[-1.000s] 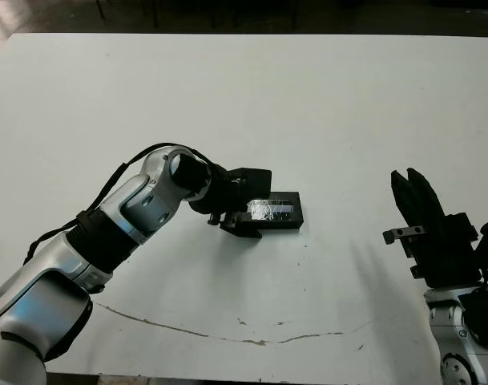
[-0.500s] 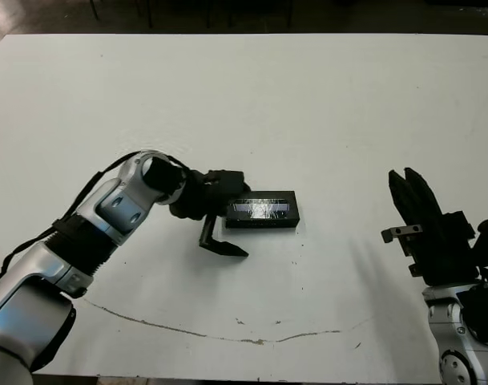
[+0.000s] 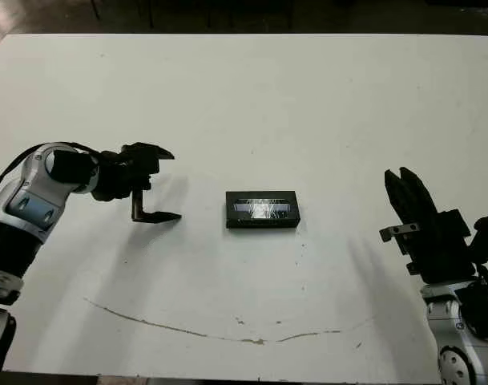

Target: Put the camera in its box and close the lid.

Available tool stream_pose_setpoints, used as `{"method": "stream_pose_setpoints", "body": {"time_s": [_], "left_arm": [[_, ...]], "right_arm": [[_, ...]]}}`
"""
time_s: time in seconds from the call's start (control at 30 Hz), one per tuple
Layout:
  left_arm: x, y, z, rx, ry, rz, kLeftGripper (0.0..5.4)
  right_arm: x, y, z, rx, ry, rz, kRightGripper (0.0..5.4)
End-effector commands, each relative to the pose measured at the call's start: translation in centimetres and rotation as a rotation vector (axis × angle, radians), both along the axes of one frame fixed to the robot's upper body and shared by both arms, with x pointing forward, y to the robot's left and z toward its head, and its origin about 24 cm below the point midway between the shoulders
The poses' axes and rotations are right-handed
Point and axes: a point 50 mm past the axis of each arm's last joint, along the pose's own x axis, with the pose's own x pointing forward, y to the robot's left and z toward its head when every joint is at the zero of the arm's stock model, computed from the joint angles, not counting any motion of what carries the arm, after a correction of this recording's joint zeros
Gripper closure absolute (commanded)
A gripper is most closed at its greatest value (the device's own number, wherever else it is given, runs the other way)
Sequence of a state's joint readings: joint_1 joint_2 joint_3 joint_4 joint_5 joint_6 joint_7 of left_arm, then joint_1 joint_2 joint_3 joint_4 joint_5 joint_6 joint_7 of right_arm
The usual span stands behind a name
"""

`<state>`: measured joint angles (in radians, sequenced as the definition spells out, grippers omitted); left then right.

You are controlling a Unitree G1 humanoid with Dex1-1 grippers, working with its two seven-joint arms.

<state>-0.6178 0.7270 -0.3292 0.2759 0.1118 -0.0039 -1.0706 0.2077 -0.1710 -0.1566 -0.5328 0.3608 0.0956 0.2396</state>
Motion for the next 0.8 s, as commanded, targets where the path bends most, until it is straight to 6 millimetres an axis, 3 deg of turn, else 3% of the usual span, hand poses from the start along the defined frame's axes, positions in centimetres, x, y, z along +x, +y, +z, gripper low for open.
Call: {"method": "stream_pose_setpoints", "body": {"time_s": [0.03,0.17,0.27,0.4,0.57,0.8], "left_arm": [[-0.2,0.3,1.0,-0.068,-0.03,0.119,0.02],[-1.0,-2.4,2.9,-0.398,-0.212,0.226,0.41],[-2.1,-5.3,2.4,-0.672,-0.26,0.308,1.08],[-4.0,-9.3,1.5,-0.887,-0.232,0.339,1.99],[-5.2,-12.0,0.4,-0.935,-0.098,0.442,3.16],[-6.1,-13.9,-0.5,-0.859,0.058,0.472,4.82]], "right_arm": [[-0.1,-0.2,-0.3,0.004,0.024,0.0,5.4],[0.0,-0.1,-0.4,0.02,0.018,0.004,5.4],[0.0,0.0,-0.3,0.008,0.014,-0.006,5.4],[0.1,0.0,-0.4,0.031,0.009,0.006,5.4],[0.0,0.2,-0.5,0.032,0.008,0.004,5.4],[-0.3,0.2,-0.5,-0.01,0.004,-0.022,5.4]]}}
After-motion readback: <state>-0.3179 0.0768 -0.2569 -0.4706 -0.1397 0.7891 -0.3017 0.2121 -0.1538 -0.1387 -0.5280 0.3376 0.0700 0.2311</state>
